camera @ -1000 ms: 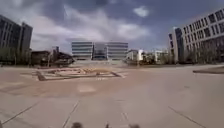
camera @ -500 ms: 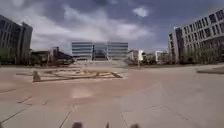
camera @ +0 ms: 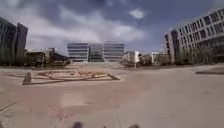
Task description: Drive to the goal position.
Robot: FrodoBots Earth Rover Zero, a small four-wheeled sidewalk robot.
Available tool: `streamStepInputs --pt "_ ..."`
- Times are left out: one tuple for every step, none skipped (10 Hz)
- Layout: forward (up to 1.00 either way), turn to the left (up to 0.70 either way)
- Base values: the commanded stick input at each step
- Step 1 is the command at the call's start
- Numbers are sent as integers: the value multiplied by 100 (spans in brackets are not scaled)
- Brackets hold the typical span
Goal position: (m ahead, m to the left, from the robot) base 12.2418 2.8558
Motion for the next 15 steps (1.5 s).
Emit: streamStepInputs --pt "70 -1" --pt "70 -1" --pt "70 -1" --pt "70 -1" --pt "70 -1" --pt "70 -3" --pt "70 -12" --pt "70 -19" --pt "70 -26" --pt "70 -32" --pt "70 -31" --pt "70 -31" --pt "70 -30" --pt "70 -1" --pt "70 -1"
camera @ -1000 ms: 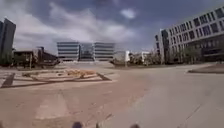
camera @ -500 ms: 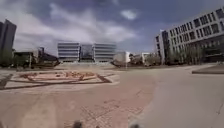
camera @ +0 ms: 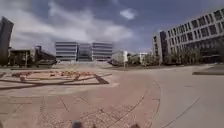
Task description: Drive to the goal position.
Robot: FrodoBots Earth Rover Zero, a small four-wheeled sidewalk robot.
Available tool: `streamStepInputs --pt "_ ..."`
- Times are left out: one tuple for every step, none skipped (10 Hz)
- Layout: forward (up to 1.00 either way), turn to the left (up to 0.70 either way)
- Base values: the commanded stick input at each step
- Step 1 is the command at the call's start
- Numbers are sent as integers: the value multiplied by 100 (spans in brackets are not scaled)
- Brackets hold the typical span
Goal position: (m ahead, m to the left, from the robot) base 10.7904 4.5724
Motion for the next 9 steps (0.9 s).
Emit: streamStepInputs --pt "70 -1" --pt "70 -1" --pt "70 -1" --pt "70 -1" --pt "70 -1" --pt "70 -1" --pt "70 -1" --pt "70 -1" --pt "70 -1"
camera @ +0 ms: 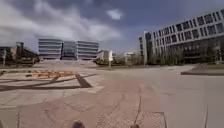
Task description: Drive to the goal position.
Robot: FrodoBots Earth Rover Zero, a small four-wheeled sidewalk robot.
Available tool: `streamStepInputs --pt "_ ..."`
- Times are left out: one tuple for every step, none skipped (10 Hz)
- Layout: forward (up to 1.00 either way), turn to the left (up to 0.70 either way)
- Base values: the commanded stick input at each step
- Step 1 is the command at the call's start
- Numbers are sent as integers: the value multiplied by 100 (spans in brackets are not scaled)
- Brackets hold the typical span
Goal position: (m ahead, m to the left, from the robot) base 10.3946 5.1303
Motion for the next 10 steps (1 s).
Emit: streamStepInputs --pt "70 -1" --pt "70 -1" --pt "70 -1" --pt "70 -1" --pt "70 -1" --pt "70 -1" --pt "70 -1" --pt "70 -1" --pt "70 -1" --pt "70 -1"
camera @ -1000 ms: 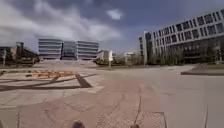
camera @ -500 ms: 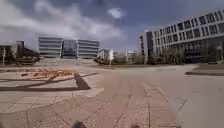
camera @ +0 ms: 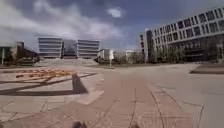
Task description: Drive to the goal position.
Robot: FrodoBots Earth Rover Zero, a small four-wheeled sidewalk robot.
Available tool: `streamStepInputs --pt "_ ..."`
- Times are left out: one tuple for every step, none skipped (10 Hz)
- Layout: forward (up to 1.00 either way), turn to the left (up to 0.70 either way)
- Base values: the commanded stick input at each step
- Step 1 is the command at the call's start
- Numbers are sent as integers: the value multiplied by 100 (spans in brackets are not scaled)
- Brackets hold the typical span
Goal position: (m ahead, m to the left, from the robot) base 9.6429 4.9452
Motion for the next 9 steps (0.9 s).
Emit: streamStepInputs --pt "70 -1" --pt "70 -1" --pt "70 -1" --pt "70 -1" --pt "70 -1" --pt "70 -1" --pt "70 -1" --pt "70 -1" --pt "70 -1"
